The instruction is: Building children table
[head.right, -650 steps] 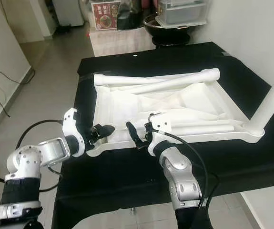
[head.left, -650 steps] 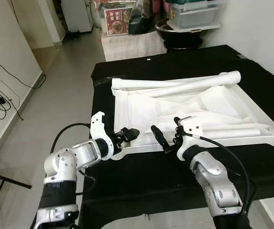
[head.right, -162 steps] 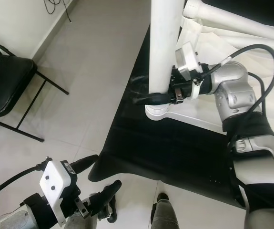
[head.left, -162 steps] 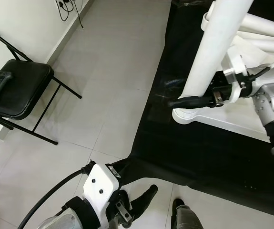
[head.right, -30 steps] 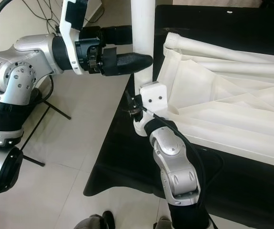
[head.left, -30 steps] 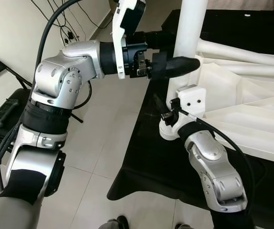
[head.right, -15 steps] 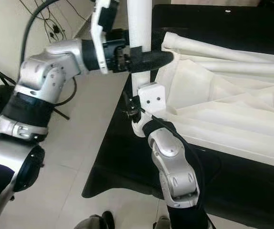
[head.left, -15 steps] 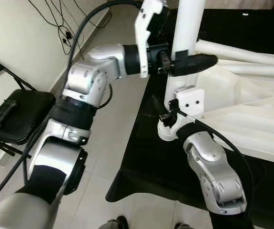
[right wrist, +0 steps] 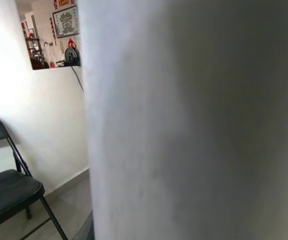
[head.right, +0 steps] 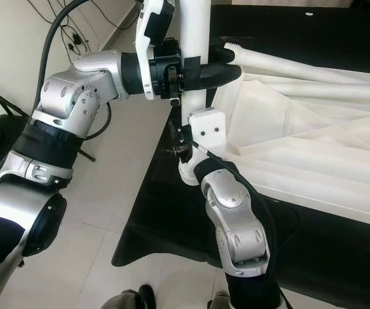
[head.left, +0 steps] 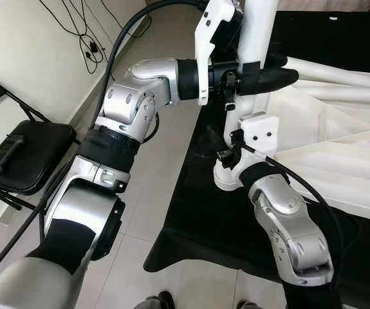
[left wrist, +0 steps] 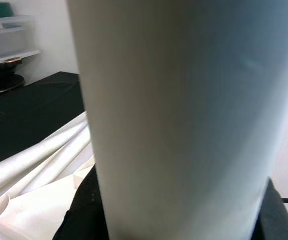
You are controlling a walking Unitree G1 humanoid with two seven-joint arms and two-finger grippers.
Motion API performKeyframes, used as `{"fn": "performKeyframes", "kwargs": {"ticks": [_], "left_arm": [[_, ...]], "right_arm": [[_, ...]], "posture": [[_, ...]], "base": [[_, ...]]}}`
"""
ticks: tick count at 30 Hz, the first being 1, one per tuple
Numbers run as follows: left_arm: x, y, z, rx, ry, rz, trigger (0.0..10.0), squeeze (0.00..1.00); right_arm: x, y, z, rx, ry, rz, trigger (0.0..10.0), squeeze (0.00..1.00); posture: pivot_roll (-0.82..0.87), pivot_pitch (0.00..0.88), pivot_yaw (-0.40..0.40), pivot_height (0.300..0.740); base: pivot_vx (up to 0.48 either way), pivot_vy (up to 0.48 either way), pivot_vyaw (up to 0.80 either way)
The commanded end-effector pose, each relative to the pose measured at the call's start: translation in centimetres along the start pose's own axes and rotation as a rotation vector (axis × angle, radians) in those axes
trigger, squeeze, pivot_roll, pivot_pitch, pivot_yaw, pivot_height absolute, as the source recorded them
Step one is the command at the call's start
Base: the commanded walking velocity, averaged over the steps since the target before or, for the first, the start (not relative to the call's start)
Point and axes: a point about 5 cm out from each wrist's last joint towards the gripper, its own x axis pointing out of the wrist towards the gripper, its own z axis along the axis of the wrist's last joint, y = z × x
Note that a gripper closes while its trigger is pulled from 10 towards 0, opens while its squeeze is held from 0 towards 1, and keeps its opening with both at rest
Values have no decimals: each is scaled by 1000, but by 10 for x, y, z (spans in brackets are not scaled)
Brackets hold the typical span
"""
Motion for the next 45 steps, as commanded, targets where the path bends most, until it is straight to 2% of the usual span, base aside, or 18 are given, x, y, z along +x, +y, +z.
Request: {"fn": "performKeyframes", "kwargs": {"ticks": [1, 7, 8, 13, 16, 21, 22, 23, 24, 29, 30, 33, 38, 40, 41, 43, 44, 45], "left_arm": [[1, 2, 1, 30, 14, 5, 0, 0], [2, -1, 0, 36, 16, -11, 0, 0], [3, -2, 0, 36, 14, -14, 0, 0], [4, -3, 1, 37, 8, -18, 0, 0], [6, -3, 5, 41, -4, -24, 0, 0], [7, -5, 7, 42, -11, -35, 0, 0], [8, -6, 7, 43, -13, -39, 0, 0], [8, -6, 7, 43, -13, -39, 0, 0], [8, -7, 8, 42, -15, -42, 0, 0], [11, -10, 10, 40, -26, -53, 0, 0], [11, -10, 10, 40, -26, -53, 0, 0], [13, -12, 11, 38, -36, -61, 0, 0], [14, -12, 11, 36, -38, -64, 0, 0], [14, -13, 11, 36, -41, -64, 0, 0], [14, -13, 12, 36, -42, -63, 0, 0], [14, -13, 12, 35, -46, -62, 0, 0], [14, -13, 12, 35, -49, -60, 0, 0], [14, -13, 12, 35, -49, -60, 0, 0]], "right_arm": [[-1, 22, -27, 56, 132, 108, 10000, 0], [2, 23, -21, 69, 103, 162, 10000, 0], [4, 22, -18, 72, 86, 187, 10000, 1000], [11, 16, -9, 80, 47, 286, 10000, 1000], [30, -7, 6, -47, 32, 536, 10000, 1000], [42, -29, 7, -226, 100, 702, 10000, 1000], [46, -33, 8, -219, 118, 717, 10000, 596], [46, -33, 8, -219, 118, 717, 10000, 596], [50, -35, 9, -215, 126, 722, 10000, 0], [74, -42, 19, -197, 123, 765, 10000, 0], [74, -42, 19, -197, 123, 765, 10000, 0], [79, -39, 28, -97, 74, 936, 10000, 0], [81, -39, 32, -59, 51, 1005, 10000, 0], [83, -39, 35, -47, 41, 1054, 9451, 0], [83, -38, 35, -48, 39, 1073, 941, 0], [84, -37, 36, -65, 35, 1085, 941, 0], [85, -35, 36, -78, 33, 1091, 0, 0], [85, -35, 36, -78, 33, 1091, 0, 0]], "posture": [[-27, 249, 129, 740], [-26, 248, 134, 740], [-25, 247, 135, 740], [-20, 247, 134, 740], [-18, 248, 133, 740], [-16, 248, 132, 740], [-10, 249, 133, 740], [-10, 249, 133, 740], [-10, 249, 134, 740], [-6, 252, 137, 740], [-6, 252, 137, 740], [-3, 255, 137, 740], [0, 255, 135, 740], [0, 256, 132, 740], [0, 256, 132, 740], [-1, 258, 128, 740], [-1, 258, 128, 740], [-1, 258, 128, 740]], "base": [[0, 0, 0], [0, 0, 0], [0, 0, 0], [0, 0, 0], [0, 0, 0], [0, 0, 0], [0, 0, 0], [0, 0, 0], [0, 0, 0], [0, 0, 0], [0, 0, 0], [0, 0, 0], [0, 0, 0], [0, 0, 0], [0, 0, 0], [0, 0, 0], [0, 0, 0], [0, 0, 0]]}}
